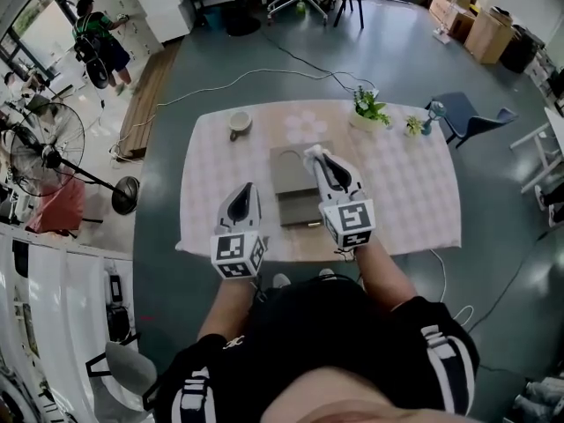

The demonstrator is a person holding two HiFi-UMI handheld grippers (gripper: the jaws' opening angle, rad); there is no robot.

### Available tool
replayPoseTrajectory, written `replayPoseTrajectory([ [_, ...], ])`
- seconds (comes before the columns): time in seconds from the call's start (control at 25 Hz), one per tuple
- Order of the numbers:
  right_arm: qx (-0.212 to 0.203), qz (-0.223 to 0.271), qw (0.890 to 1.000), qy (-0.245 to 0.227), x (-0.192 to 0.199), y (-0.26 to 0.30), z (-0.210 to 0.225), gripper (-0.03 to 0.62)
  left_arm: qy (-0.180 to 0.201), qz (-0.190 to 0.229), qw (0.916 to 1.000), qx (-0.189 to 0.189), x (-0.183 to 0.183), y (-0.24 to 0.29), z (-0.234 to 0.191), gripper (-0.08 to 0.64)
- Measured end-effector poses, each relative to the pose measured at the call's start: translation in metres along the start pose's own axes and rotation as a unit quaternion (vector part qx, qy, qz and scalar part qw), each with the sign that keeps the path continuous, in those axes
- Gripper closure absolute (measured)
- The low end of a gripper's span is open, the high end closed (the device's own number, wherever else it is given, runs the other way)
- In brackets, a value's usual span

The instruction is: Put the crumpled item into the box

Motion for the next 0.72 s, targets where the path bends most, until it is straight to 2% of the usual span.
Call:
replayPoseTrajectory([
  [0.32,-0.056,-0.053,0.994,-0.072,0.029,0.020,-0.023,0.546,-0.006,0.003,1.0000,0.000,-0.002,0.008,-0.012,0.563],
  [0.52,-0.085,-0.096,0.991,-0.041,0.057,0.031,-0.028,0.546,-0.009,-0.001,0.9999,-0.009,0.002,0.006,-0.016,0.563],
  [0.72,-0.105,-0.144,0.982,-0.056,0.094,0.039,-0.038,0.546,-0.012,-0.004,0.9997,-0.021,0.007,0.000,-0.020,0.563],
])
Point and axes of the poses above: the fingertips, and each gripper's own axes: y forward along the fingers, z to its right, x out of its underside, the point moved 2 cm from there along -y, backward along the fingers, and after that the axes turned 13 degrees about -y, right-handed, at the moved point
